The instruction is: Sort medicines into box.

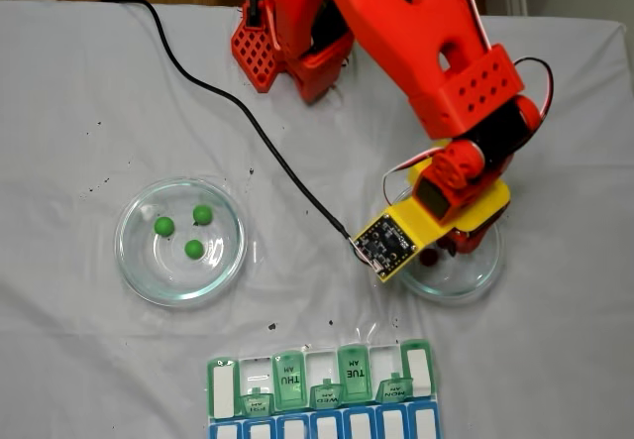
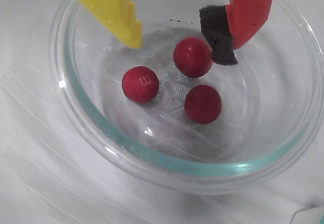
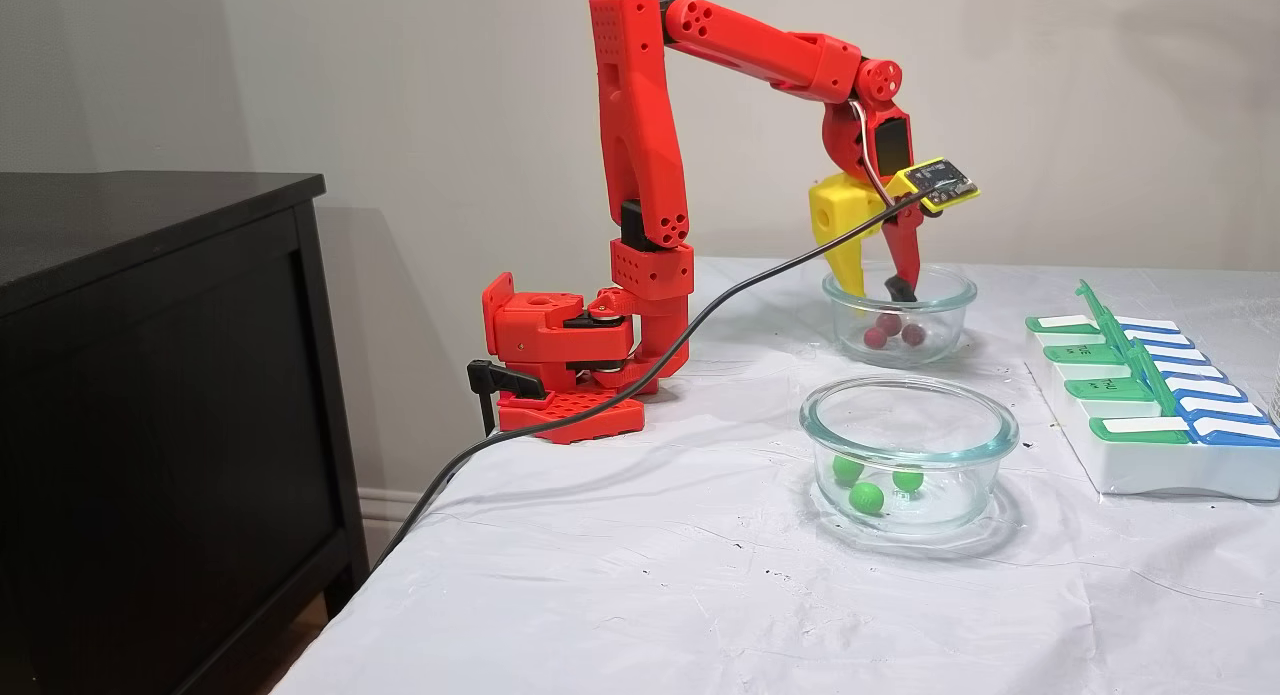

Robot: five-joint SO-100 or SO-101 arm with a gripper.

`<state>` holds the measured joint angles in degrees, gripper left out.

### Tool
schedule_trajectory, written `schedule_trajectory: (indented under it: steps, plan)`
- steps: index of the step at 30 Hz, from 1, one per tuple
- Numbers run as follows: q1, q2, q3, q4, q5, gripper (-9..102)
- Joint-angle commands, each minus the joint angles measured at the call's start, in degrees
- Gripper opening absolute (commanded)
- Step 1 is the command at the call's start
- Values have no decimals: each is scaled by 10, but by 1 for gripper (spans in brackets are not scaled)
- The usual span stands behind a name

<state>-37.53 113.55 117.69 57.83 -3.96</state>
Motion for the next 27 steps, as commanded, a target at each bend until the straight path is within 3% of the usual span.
schedule_trajectory:
  steps: [1, 27]
  plan:
    - [-11, 9, -4, -6, 5, 25]
    - [-27, -30, 7, -23, 14, 24]
